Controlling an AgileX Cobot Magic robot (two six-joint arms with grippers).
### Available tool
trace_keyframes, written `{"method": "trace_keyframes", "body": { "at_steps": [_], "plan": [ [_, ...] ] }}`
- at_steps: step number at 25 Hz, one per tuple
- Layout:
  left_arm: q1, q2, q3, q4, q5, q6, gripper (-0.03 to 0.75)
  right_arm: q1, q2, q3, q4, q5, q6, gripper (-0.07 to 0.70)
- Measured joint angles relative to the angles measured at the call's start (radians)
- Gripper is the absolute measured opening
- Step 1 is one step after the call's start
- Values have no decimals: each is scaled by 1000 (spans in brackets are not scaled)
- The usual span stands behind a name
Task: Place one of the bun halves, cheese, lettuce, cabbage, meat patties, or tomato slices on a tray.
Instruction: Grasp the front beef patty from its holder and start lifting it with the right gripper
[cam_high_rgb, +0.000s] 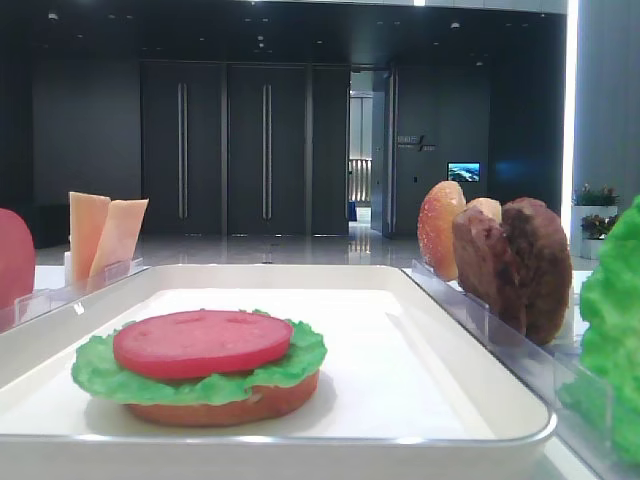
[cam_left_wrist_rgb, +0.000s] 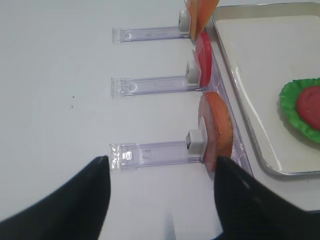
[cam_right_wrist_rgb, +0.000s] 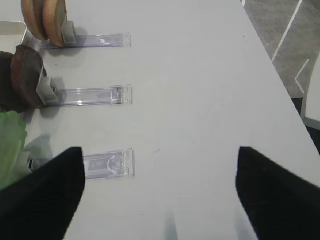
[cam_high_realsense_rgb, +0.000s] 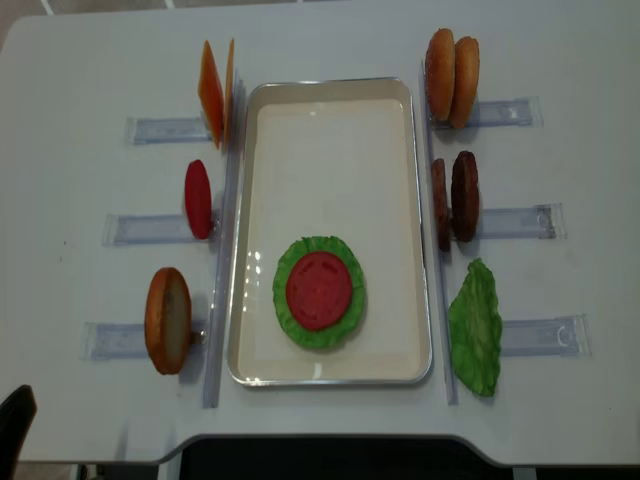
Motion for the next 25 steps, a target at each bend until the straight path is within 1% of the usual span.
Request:
{"method": "trace_keyframes", "body": {
  "at_steps": [8,14,18,21,25],
  "plan": [
    [0,0,0,0,0,0,444,0,0,0,0,0,0,584],
    [0,0,0,0,0,1,387,0,0,-1,0,0,-3,584],
    [0,0,0,0,0,1,345,0,2,-29,24,15,-3,584],
    [0,0,0,0,0,1,312,0,63,-53,39,18,-3,584],
    [0,0,0,0,0,1,271,0,212,-91,47,14,-4,581]
  ]
}}
